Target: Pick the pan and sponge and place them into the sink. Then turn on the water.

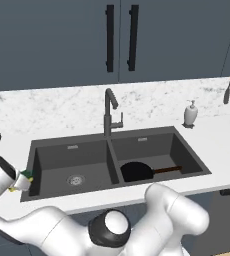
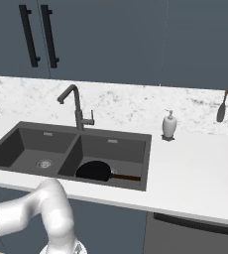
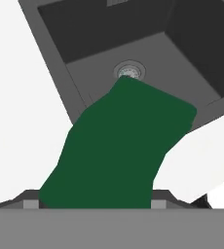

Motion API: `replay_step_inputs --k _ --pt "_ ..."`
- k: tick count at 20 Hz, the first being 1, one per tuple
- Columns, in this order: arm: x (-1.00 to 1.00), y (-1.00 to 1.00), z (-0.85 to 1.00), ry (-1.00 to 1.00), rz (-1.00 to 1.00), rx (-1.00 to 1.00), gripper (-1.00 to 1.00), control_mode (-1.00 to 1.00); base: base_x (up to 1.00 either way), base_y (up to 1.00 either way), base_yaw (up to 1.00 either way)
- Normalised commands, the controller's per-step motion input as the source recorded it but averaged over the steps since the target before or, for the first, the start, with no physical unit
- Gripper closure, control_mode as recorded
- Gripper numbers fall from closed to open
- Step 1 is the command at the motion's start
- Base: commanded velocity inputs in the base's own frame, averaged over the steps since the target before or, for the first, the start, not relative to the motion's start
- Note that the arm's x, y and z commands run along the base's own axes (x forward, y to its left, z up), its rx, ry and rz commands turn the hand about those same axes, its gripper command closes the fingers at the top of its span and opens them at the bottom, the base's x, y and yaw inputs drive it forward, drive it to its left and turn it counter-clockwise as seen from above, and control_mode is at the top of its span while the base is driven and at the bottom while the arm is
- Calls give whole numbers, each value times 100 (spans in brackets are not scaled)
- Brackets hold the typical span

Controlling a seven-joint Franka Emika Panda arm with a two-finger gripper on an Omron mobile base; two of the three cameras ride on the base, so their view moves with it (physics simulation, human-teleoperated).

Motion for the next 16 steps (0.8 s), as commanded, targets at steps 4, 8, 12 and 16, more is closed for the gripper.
replay_step_inputs --k 4,8,12,16 --pt "0 -100 8 0 -8 0 100 -100 0 0 0" --pt "-1 -100 21 0 -7 0 100 -100 0 0 0" --pt "-13 -100 39 0 -7 0 100 -100 0 0 0" --pt "-14 -100 40 0 -7 1 100 -100 0 0 0"
